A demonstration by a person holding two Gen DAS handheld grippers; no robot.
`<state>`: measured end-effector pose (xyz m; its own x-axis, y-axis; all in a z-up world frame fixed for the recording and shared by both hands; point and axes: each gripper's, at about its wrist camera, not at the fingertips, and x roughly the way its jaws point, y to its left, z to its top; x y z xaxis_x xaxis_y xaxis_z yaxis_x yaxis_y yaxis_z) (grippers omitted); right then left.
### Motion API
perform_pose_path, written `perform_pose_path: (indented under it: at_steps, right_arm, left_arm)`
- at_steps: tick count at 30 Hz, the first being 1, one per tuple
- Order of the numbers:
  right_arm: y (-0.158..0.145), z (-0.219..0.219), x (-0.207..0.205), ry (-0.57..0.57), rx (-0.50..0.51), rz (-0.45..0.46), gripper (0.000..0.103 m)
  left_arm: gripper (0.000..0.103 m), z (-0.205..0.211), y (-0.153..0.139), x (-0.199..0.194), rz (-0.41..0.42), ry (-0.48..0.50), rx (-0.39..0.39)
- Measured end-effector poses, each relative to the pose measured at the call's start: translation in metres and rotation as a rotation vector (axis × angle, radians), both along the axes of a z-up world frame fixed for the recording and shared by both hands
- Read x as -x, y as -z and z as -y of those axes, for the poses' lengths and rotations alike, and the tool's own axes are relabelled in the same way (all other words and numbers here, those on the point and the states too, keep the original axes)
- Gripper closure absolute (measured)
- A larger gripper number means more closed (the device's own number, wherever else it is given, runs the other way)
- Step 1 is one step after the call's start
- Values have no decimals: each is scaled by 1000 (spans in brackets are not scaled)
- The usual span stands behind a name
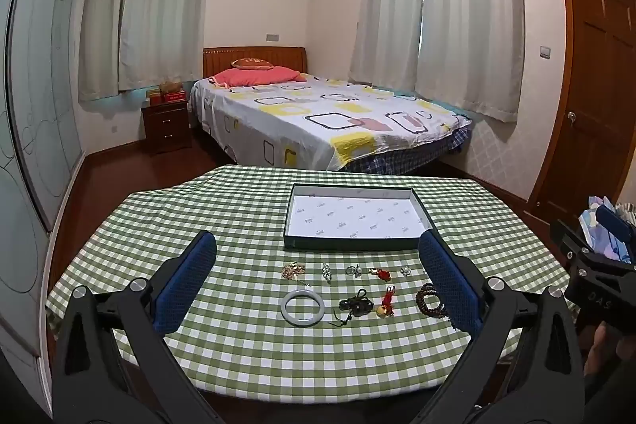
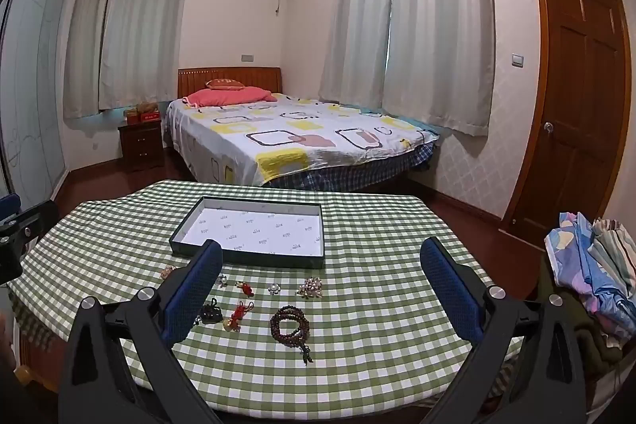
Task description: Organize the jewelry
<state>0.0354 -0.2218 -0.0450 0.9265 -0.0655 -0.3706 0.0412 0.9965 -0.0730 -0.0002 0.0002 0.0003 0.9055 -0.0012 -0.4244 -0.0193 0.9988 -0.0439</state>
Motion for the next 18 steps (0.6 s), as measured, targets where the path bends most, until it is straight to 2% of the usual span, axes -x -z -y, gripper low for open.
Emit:
perform_pose_path:
  at_steps: [5, 18]
  right_arm:
    - [0, 0, -1, 2, 0, -14, 6]
    - [-1, -4, -6, 3, -2, -3, 6]
  left_arm:
    - [4, 5, -3, 1, 7, -9, -23]
    - [4, -2, -10, -4, 6, -7, -7]
